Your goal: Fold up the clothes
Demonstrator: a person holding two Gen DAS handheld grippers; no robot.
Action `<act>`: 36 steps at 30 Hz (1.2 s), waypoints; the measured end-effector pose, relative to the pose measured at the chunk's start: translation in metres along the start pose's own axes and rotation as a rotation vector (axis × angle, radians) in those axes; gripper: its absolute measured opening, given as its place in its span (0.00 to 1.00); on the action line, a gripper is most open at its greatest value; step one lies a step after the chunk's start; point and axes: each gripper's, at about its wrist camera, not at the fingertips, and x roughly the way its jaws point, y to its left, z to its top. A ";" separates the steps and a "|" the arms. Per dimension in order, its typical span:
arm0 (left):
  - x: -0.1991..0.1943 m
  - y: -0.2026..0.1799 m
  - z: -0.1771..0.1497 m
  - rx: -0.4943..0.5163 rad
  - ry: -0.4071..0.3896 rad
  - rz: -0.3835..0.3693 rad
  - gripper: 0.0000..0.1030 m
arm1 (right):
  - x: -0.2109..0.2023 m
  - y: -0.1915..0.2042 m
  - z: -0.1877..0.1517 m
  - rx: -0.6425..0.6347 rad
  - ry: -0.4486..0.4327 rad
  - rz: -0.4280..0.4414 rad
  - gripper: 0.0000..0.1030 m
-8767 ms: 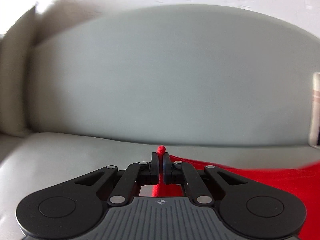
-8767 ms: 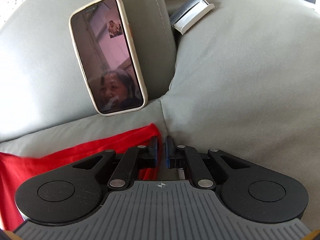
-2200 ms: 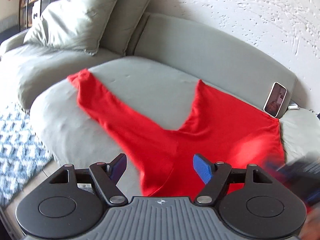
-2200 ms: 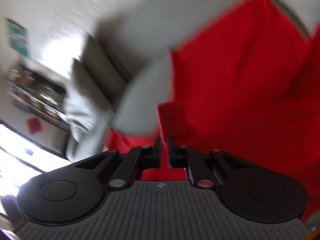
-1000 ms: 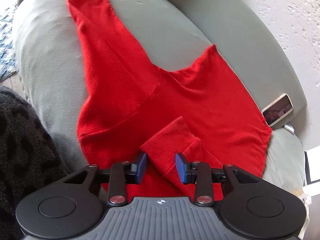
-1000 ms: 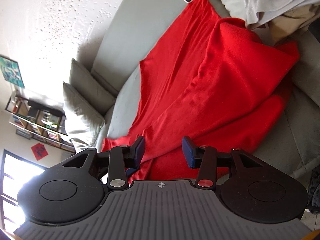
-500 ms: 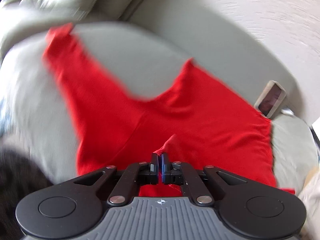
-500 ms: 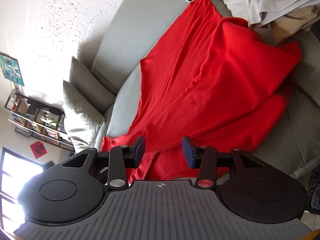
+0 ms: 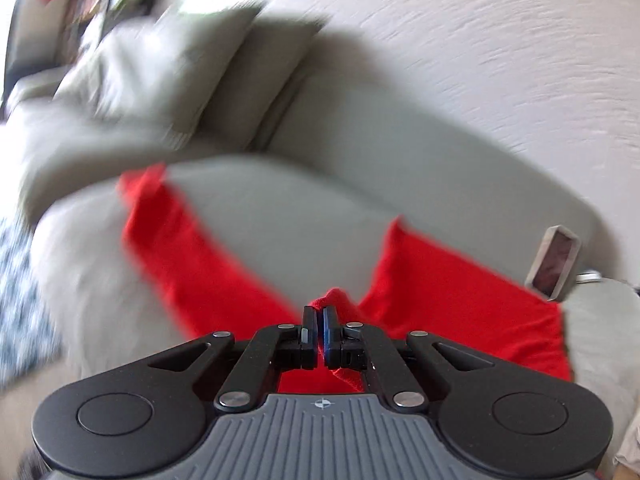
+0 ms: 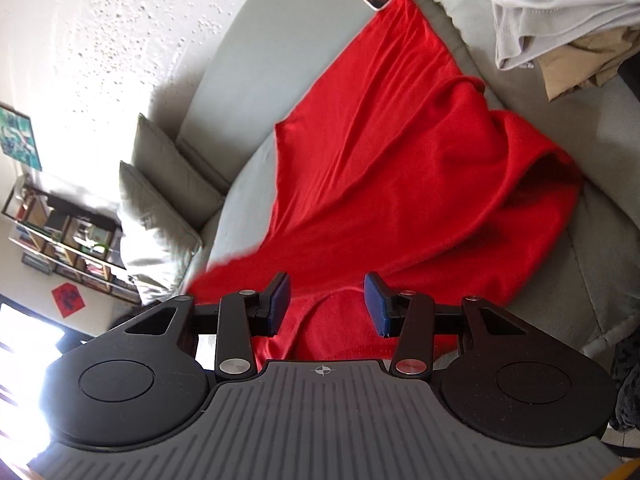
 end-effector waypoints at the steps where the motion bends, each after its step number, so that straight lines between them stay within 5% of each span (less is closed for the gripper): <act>1: 0.003 0.004 -0.002 -0.013 0.013 0.013 0.01 | 0.000 0.000 0.000 -0.001 0.002 -0.002 0.47; 5: 0.012 0.006 -0.008 -0.001 0.076 0.038 0.02 | -0.004 -0.002 0.005 0.008 -0.014 -0.013 0.47; 8: 0.009 0.007 -0.008 -0.046 0.172 0.083 0.21 | -0.017 -0.006 0.016 0.026 -0.058 -0.031 0.47; 9: 0.002 0.007 -0.012 -0.057 0.171 0.102 0.33 | -0.024 -0.008 0.022 0.029 -0.088 -0.047 0.48; 12: -0.026 -0.007 -0.021 0.019 0.049 0.125 0.35 | -0.048 -0.012 0.039 0.010 -0.191 -0.150 0.50; 15: -0.035 -0.030 -0.027 0.131 0.003 0.004 0.35 | -0.061 -0.019 0.053 -0.015 -0.231 -0.309 0.50; 18: -0.022 -0.052 -0.038 0.209 0.100 -0.139 0.35 | -0.060 -0.030 0.059 -0.016 -0.187 -0.408 0.51; 26: 0.034 -0.074 -0.063 0.279 0.294 -0.147 0.27 | -0.041 -0.066 0.058 0.002 -0.114 -0.374 0.53; 32: 0.043 -0.073 -0.071 0.341 0.300 -0.124 0.26 | -0.022 -0.087 0.061 0.028 -0.076 -0.296 0.52; 33: 0.044 -0.073 -0.071 0.343 0.300 -0.122 0.26 | -0.019 -0.087 0.060 0.033 -0.068 -0.279 0.43; 34: 0.045 -0.072 -0.071 0.341 0.301 -0.121 0.26 | -0.018 -0.086 0.059 0.029 -0.066 -0.270 0.16; 35: 0.046 -0.071 -0.071 0.337 0.303 -0.122 0.27 | -0.018 -0.084 0.056 0.014 -0.071 -0.271 0.02; 36: 0.046 -0.071 -0.070 0.331 0.306 -0.124 0.27 | -0.021 -0.081 0.054 0.002 -0.083 -0.271 0.02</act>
